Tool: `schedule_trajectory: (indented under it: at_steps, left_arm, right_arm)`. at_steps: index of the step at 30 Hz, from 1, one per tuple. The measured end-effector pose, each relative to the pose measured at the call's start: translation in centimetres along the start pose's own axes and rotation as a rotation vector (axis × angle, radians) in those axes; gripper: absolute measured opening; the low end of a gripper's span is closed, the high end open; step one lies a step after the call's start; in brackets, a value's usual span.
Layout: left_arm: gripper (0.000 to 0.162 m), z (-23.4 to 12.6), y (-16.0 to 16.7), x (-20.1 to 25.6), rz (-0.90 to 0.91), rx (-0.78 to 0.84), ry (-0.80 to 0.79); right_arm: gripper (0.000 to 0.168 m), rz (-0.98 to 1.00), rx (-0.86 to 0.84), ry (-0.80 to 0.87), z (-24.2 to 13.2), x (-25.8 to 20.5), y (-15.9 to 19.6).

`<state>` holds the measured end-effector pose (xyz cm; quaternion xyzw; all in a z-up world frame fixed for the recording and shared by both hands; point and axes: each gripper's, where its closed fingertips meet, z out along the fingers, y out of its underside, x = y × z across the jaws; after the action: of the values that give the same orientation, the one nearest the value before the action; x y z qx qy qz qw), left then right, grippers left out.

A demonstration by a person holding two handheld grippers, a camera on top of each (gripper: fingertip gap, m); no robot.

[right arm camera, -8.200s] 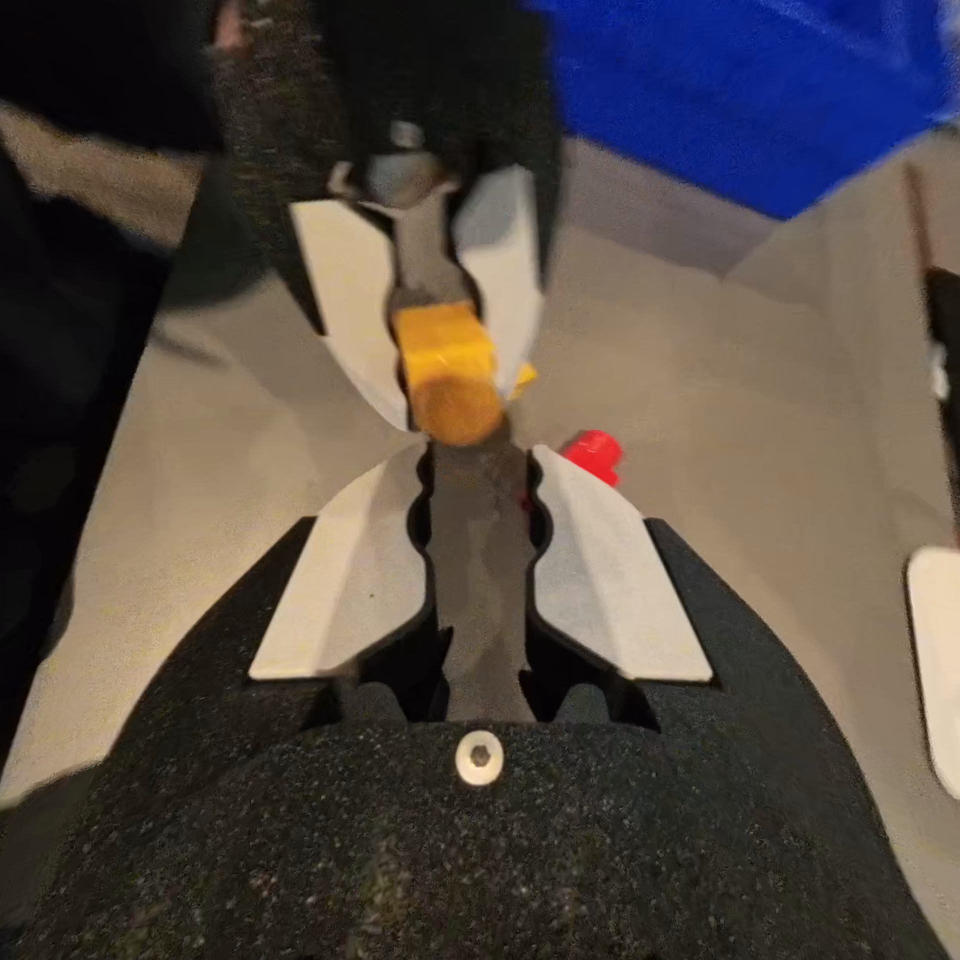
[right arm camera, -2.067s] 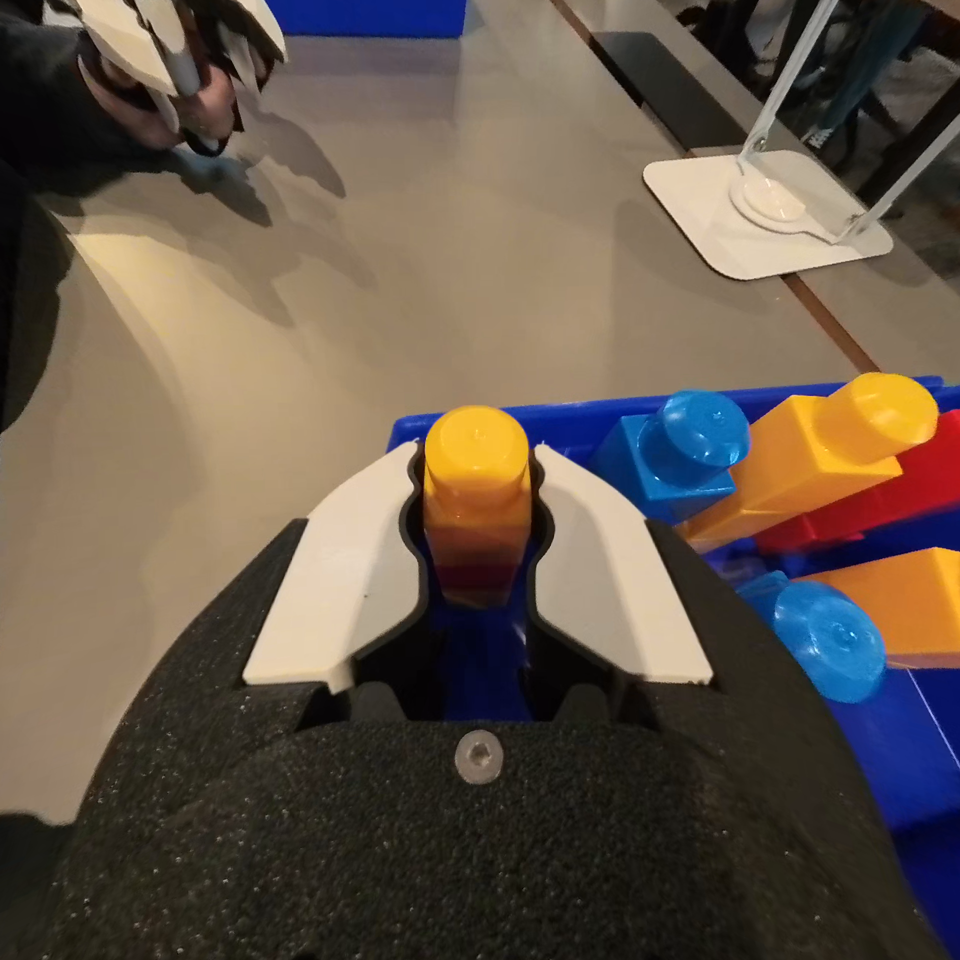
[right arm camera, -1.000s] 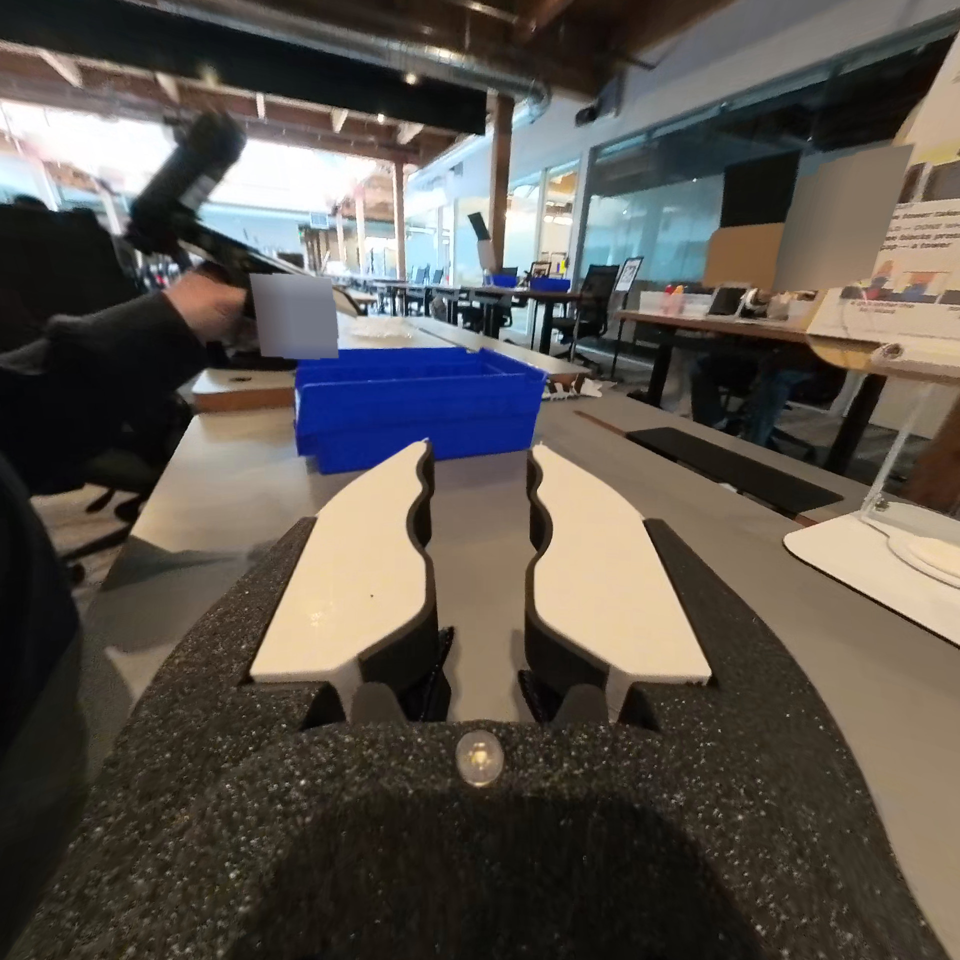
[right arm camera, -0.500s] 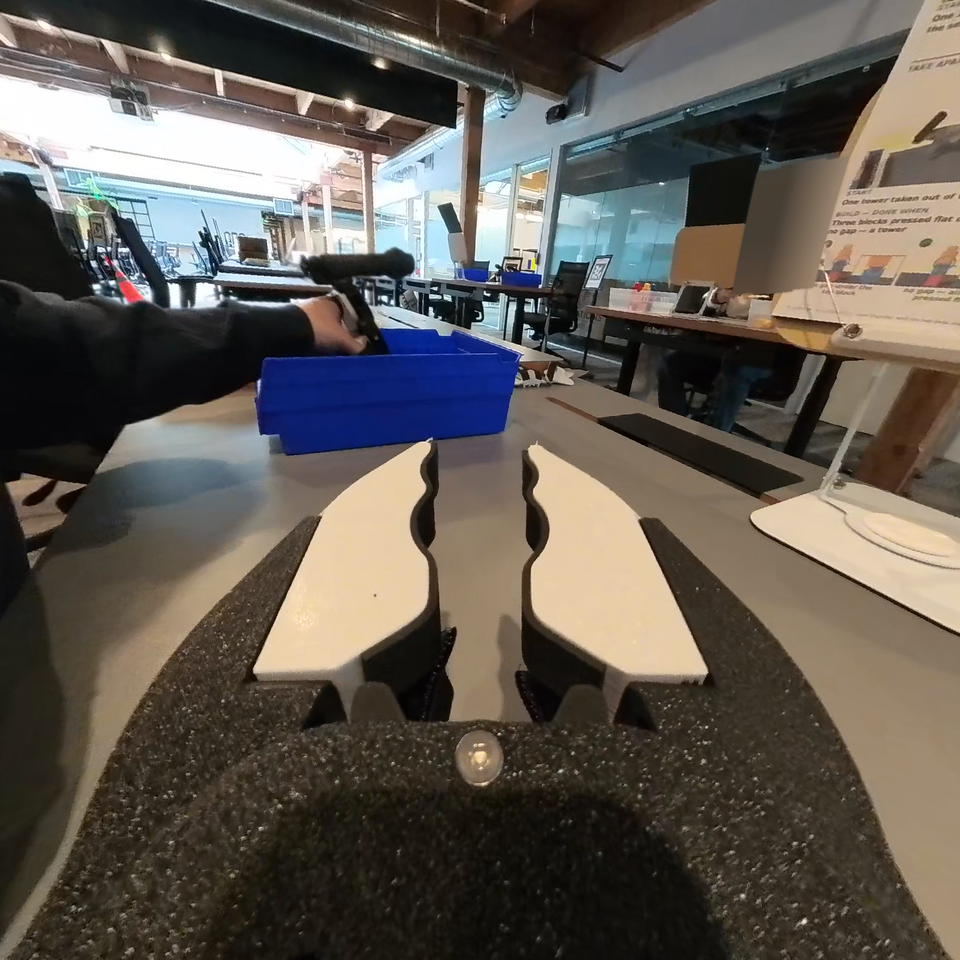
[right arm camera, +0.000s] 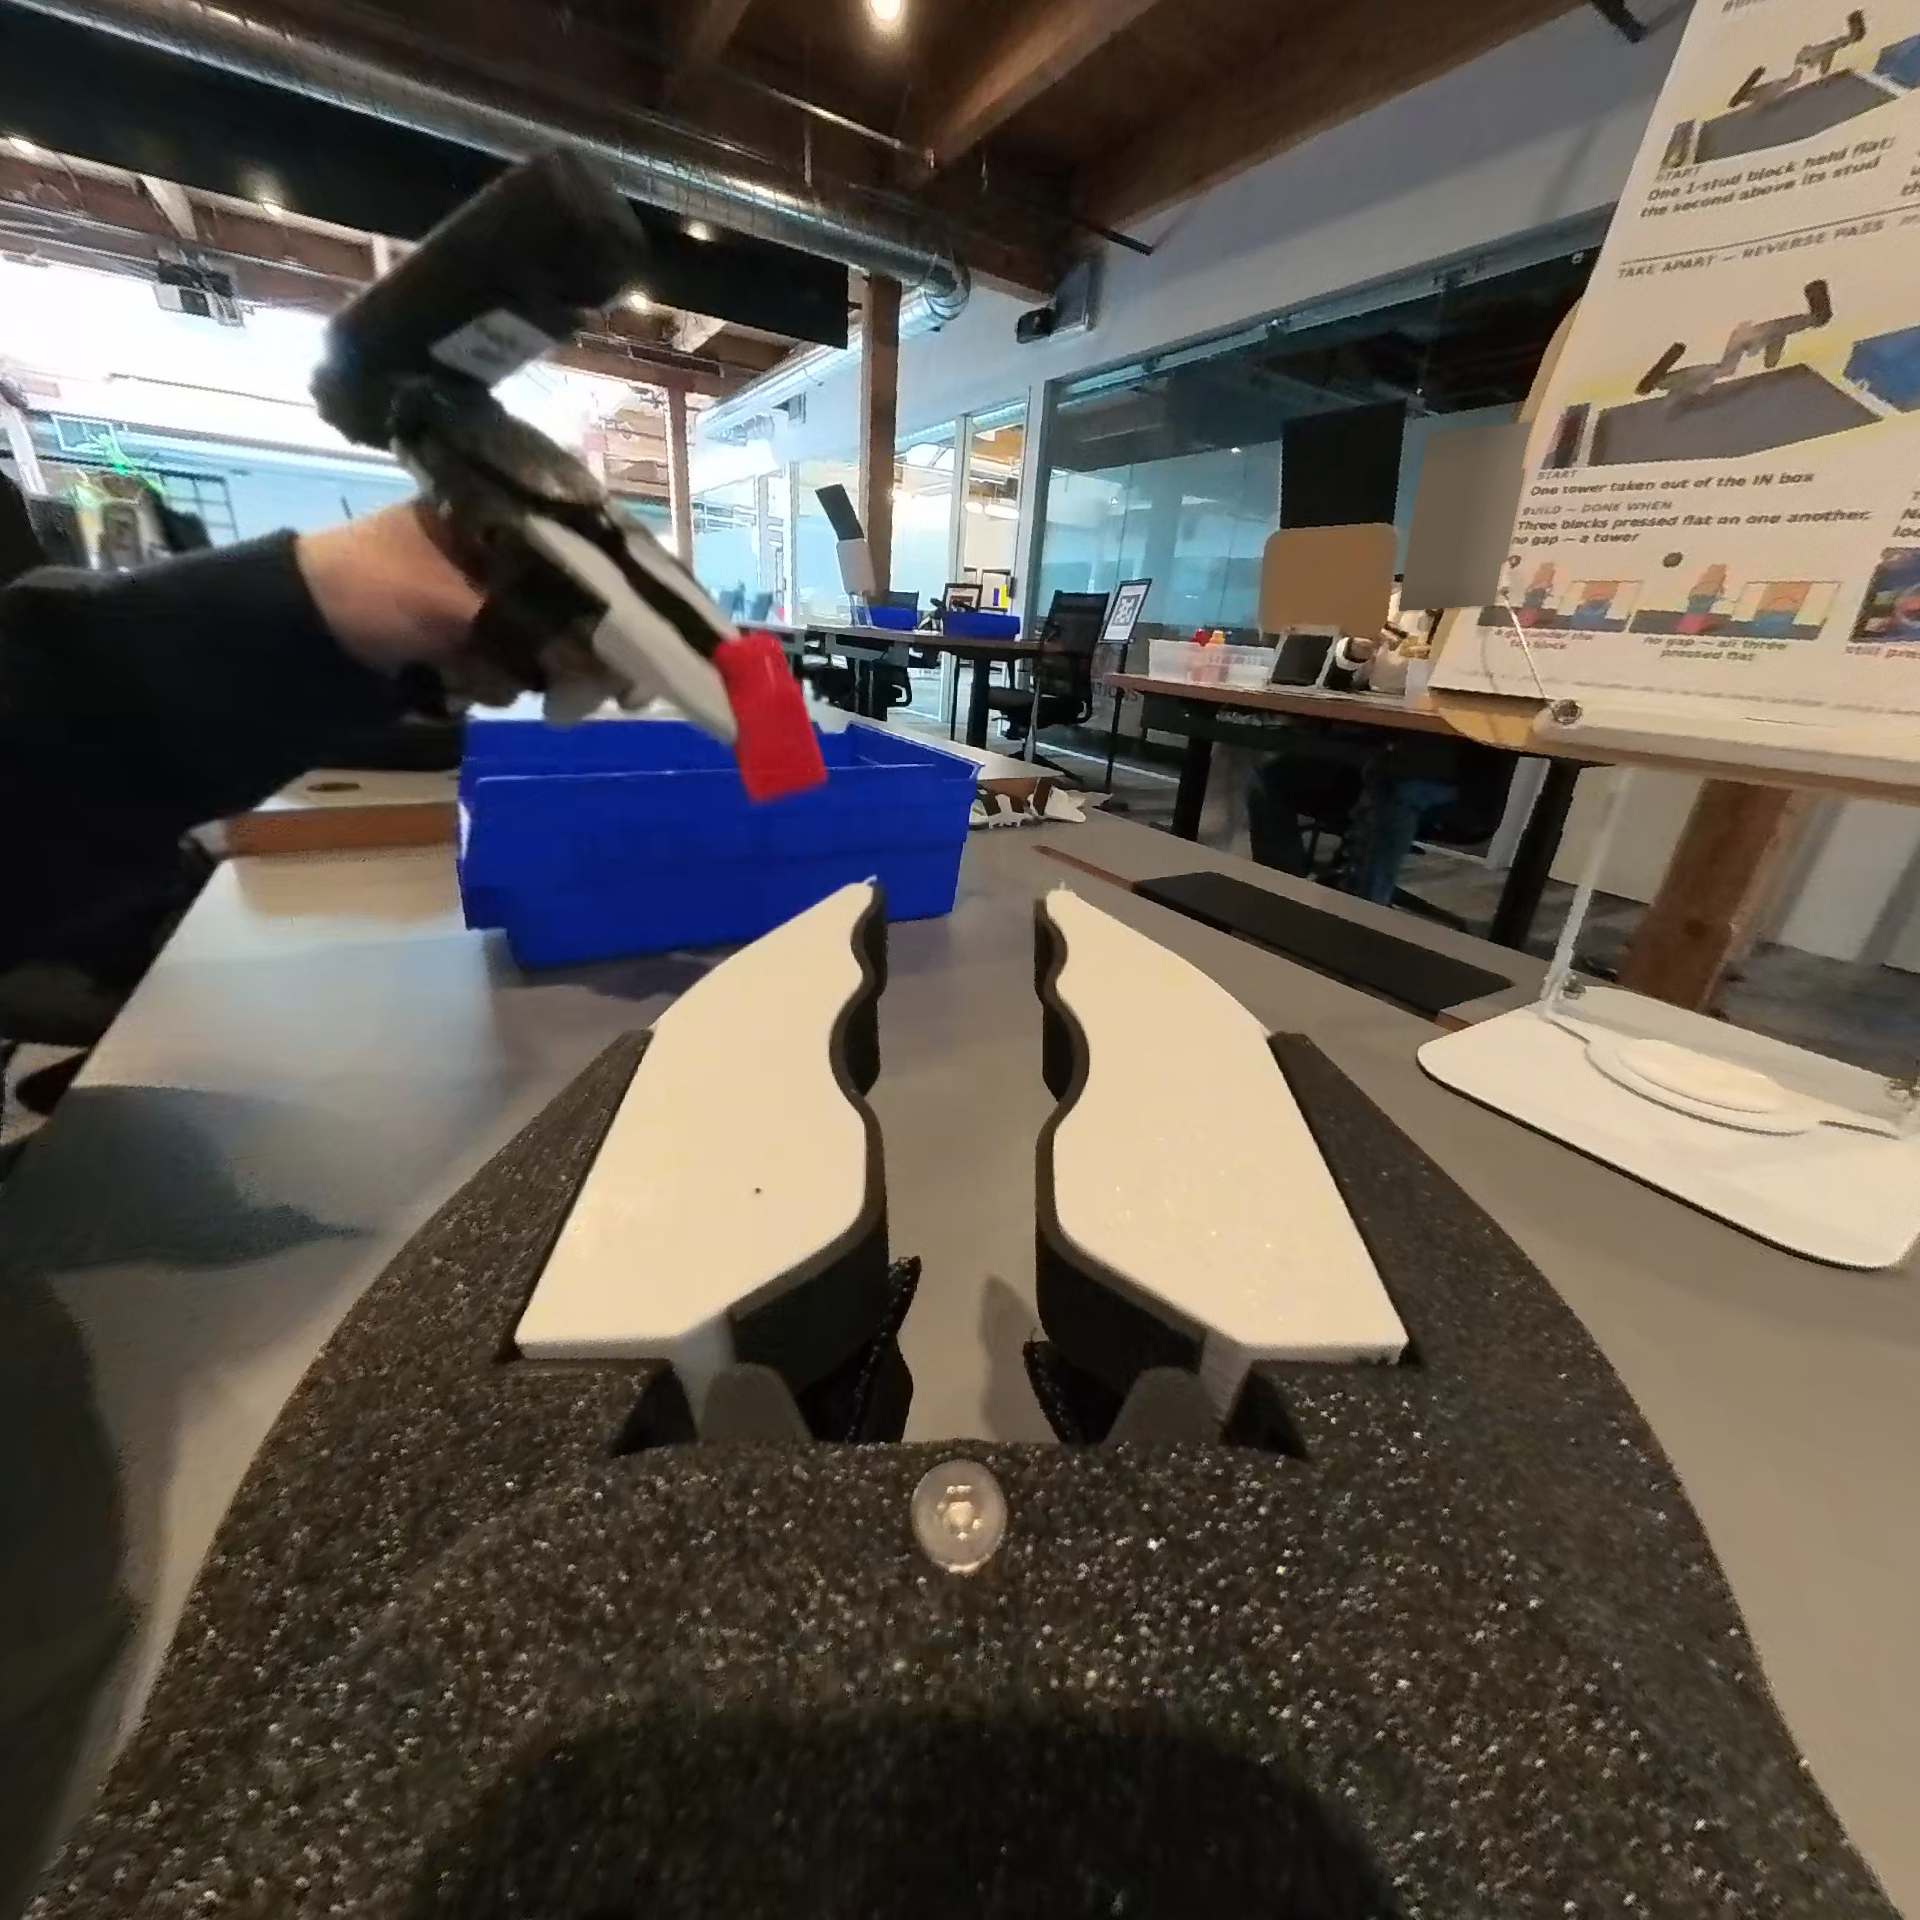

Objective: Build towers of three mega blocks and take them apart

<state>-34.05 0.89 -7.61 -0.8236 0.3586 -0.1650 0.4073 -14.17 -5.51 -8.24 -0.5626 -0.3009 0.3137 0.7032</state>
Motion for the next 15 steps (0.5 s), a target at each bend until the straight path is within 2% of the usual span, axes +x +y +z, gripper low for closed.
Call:
schedule_trajectory:
  at_steps: [4,8,11,13,15]
  left_arm:
    - [0.037,6.1,4.1,6.2,0.103,-0.133,0.132]
    - [0.037,9.0,6.3,7.4,0.084,-0.12,0.116]
    - [0.039,9.6,7.5,8.0,0.042,-0.139,0.162]
    - [0.043,8.6,6.5,7.6,0.036,-0.073,0.157]
    - [0.043,5.9,4.5,6.2,0.029,0.024,0.116]
  right_arm:
    - [0.026,-0.015,-0.014,-0.003,0.0,-0.1,0.1]
    - [0.026,-0.021,-0.011,0.0,-0.2,-0.1,-0.1]
    - [0.026,-0.004,-0.006,-0.005,-0.2,0.0,-0.2]
    - [0.027,0.002,0.003,-0.008,-0.2,-0.1,-0.3]
    - [0.026,-0.002,0.004,-0.007,-0.2,-0.1,-0.4]
